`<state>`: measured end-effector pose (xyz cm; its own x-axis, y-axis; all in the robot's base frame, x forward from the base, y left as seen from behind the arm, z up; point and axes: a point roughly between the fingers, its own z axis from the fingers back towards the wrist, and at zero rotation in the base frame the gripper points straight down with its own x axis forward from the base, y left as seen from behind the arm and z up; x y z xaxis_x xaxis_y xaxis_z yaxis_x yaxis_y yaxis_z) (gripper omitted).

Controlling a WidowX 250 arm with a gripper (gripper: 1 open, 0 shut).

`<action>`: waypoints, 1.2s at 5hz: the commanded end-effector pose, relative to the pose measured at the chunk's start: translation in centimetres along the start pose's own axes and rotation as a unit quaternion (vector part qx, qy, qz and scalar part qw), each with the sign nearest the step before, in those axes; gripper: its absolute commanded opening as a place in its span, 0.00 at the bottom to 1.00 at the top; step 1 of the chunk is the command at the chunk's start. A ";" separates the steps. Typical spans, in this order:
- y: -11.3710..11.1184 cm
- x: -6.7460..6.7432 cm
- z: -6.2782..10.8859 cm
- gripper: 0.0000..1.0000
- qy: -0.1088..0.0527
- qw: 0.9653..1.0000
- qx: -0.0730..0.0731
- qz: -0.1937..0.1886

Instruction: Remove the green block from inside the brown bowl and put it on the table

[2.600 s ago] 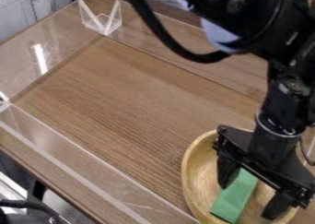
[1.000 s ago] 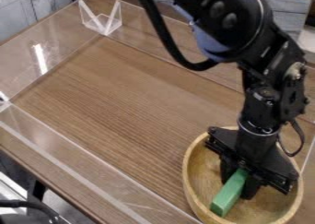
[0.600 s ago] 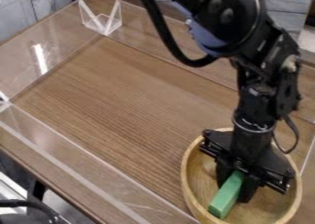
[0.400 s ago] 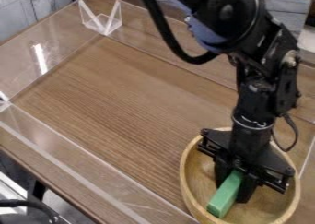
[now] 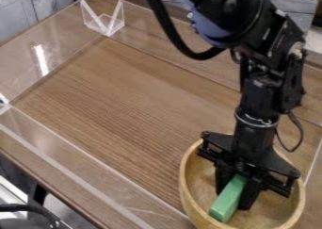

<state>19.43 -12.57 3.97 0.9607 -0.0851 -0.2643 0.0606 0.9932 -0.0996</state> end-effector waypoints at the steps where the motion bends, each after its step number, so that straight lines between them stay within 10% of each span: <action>1: -0.5 -0.7 1.5 0.00 0.004 1.000 -0.014 0.001; 6: 1.0 -2.5 4.3 0.00 0.023 0.999 -0.029 0.023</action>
<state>17.67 -10.92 7.18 0.9292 -0.0358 -0.3677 -0.0078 0.9931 -0.1166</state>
